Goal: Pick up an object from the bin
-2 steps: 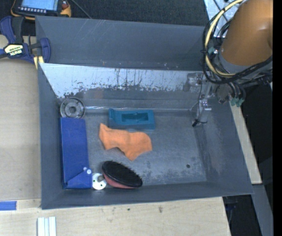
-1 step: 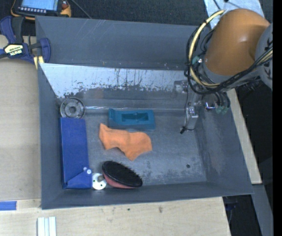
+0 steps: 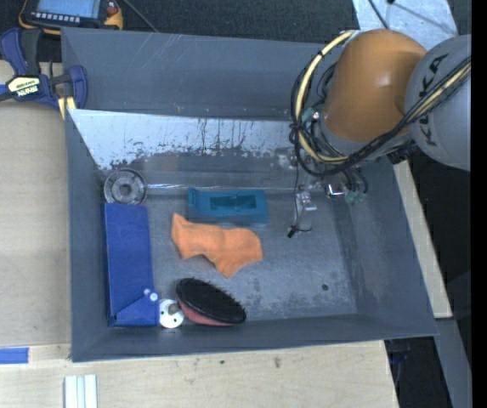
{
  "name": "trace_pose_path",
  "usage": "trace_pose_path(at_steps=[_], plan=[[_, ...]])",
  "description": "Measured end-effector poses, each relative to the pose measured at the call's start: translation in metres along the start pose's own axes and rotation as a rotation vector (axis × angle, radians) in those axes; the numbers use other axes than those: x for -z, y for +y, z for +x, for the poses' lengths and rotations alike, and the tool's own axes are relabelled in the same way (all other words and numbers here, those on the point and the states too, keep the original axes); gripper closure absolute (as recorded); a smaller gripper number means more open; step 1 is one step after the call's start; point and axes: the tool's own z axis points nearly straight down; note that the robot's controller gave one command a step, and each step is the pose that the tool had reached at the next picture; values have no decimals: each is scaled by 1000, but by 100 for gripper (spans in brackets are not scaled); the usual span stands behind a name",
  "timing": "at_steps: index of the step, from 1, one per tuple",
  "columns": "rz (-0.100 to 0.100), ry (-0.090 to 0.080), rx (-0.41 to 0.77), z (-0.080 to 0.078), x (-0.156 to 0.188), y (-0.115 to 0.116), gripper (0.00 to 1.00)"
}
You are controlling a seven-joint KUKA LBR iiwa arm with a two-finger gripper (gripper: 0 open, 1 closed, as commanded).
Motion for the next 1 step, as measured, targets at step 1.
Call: trace_pose_path(at_steps=[1], plan=[[0,0,15,6,-39,8,0]])
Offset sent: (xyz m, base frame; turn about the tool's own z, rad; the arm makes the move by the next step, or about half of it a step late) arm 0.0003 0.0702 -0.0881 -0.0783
